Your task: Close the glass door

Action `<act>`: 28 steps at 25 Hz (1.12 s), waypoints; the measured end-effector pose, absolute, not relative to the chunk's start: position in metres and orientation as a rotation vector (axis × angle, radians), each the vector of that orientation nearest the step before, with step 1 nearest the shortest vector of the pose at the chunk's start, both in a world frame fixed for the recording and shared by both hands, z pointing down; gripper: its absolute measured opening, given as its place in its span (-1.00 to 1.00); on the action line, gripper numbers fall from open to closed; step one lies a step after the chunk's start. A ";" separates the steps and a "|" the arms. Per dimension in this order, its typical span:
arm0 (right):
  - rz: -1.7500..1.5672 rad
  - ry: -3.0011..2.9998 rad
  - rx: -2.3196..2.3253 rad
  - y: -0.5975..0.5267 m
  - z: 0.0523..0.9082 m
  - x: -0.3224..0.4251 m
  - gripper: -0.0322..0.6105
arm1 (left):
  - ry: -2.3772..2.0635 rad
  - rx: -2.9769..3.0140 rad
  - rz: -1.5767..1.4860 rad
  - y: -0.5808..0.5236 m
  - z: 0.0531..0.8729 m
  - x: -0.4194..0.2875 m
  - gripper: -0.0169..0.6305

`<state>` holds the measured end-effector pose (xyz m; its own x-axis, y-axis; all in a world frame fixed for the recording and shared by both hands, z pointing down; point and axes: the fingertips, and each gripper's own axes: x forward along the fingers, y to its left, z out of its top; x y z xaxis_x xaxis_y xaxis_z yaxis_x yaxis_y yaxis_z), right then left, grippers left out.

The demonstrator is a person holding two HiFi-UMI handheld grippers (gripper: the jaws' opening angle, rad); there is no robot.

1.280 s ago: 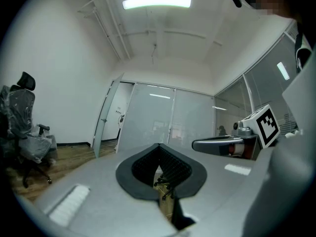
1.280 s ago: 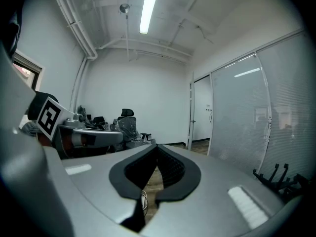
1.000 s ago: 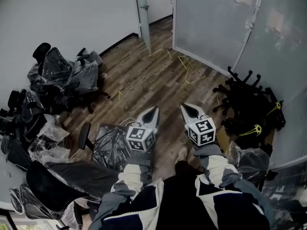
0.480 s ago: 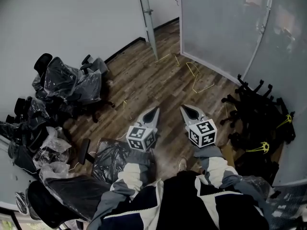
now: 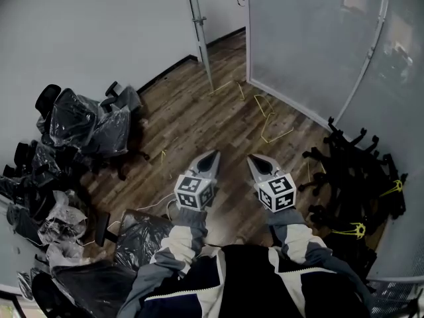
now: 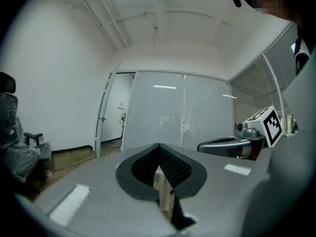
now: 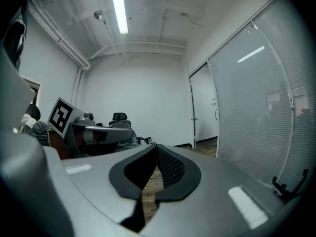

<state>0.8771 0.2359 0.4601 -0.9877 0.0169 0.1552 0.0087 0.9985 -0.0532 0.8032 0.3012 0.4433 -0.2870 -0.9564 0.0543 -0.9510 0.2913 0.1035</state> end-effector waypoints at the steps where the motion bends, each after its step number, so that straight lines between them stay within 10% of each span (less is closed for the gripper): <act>1: 0.075 -2.984 -0.020 0.228 0.459 0.872 -0.88 | -2.443 1.808 -0.081 0.295 0.442 0.798 -0.94; 28: 0.003 -2.979 -0.134 0.107 0.459 0.523 -0.87 | -2.495 1.744 -0.077 0.175 0.447 0.455 -0.94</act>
<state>0.5226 0.1067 0.4592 -0.9833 0.0892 0.1585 0.0889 0.9960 -0.0089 0.4552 0.1747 0.4469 -0.3411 -0.9387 0.0500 -0.9338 0.3445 0.0969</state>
